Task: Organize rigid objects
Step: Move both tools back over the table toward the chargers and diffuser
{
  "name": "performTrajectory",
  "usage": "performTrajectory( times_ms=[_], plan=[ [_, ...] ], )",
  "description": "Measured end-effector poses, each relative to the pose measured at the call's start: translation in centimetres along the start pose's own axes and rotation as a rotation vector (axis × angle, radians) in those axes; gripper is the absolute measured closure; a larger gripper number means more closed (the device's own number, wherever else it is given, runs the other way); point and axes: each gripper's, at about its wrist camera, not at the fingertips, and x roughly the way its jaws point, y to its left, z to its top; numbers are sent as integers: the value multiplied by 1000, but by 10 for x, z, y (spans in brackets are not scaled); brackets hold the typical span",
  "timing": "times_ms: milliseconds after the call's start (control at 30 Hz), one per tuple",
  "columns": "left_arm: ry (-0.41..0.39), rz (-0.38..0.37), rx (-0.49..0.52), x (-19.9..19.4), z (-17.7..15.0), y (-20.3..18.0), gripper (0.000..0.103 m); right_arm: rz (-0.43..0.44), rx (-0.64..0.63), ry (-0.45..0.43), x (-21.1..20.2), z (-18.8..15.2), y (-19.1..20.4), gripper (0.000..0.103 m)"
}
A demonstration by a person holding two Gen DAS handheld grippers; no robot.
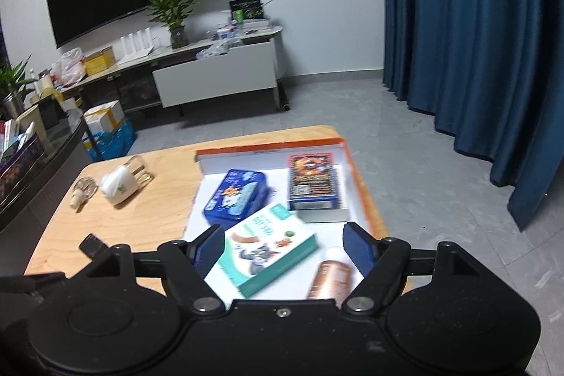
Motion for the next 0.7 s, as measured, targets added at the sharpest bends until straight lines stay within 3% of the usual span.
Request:
performTrajectory(
  times_ms=[567,700],
  plan=[
    [-46,152,-174,-32,-9,101,23,134,-84,98,31,-8,83,14],
    [-71,160,-229,-41,-17,126,17,162,-106,119,34,-14,96,14]
  ],
)
